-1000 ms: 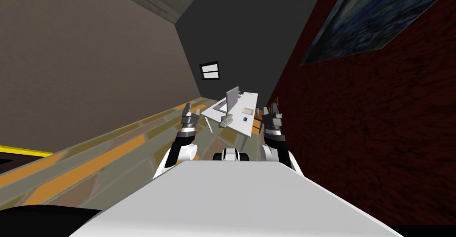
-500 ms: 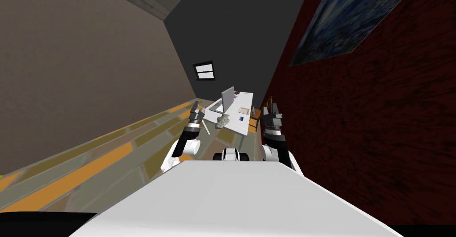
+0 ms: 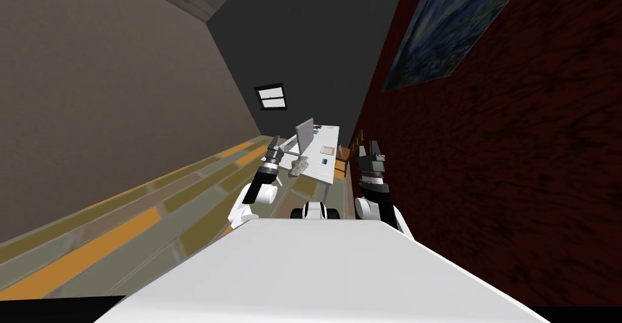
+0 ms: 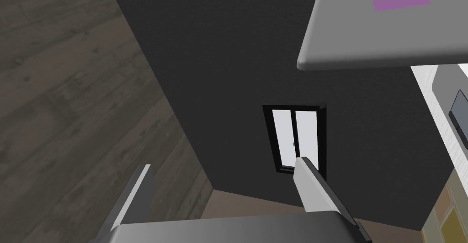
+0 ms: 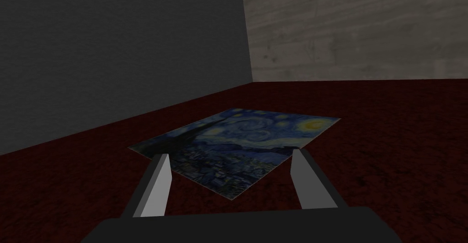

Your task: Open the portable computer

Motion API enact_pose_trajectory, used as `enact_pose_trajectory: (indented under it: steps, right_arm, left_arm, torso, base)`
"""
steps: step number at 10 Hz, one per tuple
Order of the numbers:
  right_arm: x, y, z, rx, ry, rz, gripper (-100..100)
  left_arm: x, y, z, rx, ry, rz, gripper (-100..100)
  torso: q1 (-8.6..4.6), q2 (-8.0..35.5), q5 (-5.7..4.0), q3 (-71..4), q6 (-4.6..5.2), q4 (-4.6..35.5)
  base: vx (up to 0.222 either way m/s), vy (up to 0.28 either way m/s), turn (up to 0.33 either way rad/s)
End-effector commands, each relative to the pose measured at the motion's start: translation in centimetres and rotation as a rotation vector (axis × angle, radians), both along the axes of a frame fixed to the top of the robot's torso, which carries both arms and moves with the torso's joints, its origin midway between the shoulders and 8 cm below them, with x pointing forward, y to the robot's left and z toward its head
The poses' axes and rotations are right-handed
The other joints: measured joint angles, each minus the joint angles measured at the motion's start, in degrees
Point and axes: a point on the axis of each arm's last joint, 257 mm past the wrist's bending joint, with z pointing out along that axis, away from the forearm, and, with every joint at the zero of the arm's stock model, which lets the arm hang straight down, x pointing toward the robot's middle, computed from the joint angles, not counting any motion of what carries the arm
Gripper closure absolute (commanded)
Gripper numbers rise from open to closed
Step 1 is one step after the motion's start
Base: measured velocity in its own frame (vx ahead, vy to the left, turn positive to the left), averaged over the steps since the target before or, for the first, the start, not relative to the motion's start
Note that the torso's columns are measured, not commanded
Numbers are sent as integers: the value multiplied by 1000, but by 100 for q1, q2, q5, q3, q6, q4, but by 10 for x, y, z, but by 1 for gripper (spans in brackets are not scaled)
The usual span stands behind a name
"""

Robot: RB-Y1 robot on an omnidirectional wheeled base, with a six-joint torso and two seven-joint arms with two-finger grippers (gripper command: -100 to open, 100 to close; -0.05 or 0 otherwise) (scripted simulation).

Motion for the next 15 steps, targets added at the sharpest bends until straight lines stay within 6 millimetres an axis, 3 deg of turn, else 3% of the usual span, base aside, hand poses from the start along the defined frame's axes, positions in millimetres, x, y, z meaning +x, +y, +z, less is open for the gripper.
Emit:
enact_pose_trajectory:
  steps: [1,15]
  right_arm:
    - [0,0,0,0,0,0,0]
    - [0,0,0,0,0,0,0]
  left_arm:
    - [15,-11,-3,20,37,-5,-100]
    - [75,-56,-4,98,182,-1,-100]
  torso:
    - [4,1,1,1,-5,0]
    - [3,0,1,0,-1,0]
  base:
    - [14,-11,-125]
    - [16,16,-98]
